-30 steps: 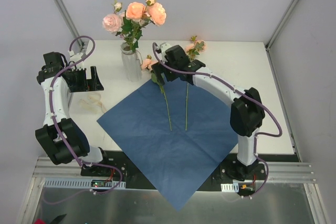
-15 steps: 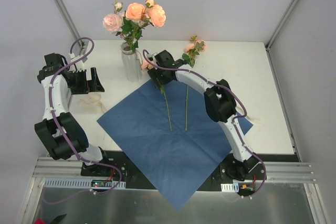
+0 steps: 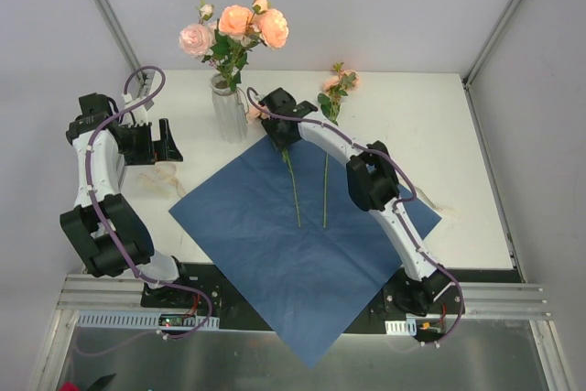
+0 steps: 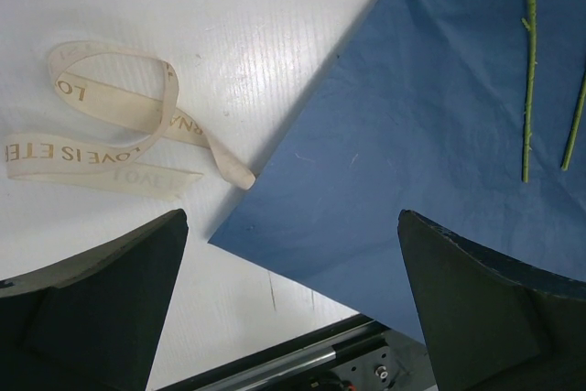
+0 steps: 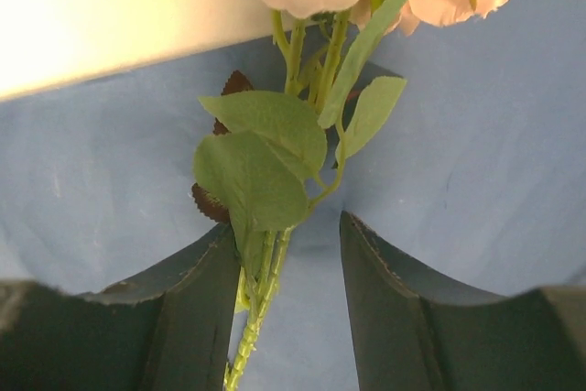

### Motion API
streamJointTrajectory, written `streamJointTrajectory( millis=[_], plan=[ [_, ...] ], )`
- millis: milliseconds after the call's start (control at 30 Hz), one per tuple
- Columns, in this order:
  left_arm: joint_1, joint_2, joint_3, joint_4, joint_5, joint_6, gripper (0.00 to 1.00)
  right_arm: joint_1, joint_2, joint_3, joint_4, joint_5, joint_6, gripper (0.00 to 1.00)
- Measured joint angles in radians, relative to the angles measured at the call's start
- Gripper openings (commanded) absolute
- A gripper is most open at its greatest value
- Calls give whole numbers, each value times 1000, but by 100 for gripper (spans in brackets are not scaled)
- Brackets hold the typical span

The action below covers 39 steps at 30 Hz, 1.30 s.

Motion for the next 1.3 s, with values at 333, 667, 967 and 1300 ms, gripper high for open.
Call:
streamJointTrajectory(
  millis=[333, 667, 967, 1300],
  plan=[
    [13, 1, -2, -13, 1, 17, 99, 0, -3, 3, -47, 24, 51, 1],
    [26, -2, -2, -27, 18, 21, 99, -48, -409, -328, 77, 9, 125, 1],
    [41, -24, -2, -43, 26, 25, 99, -59, -1081, -880, 621, -190, 213, 1],
    [54, -34, -2, -51, 29, 32, 99, 54, -1004, -933, 957, -451, 55, 1]
  ],
)
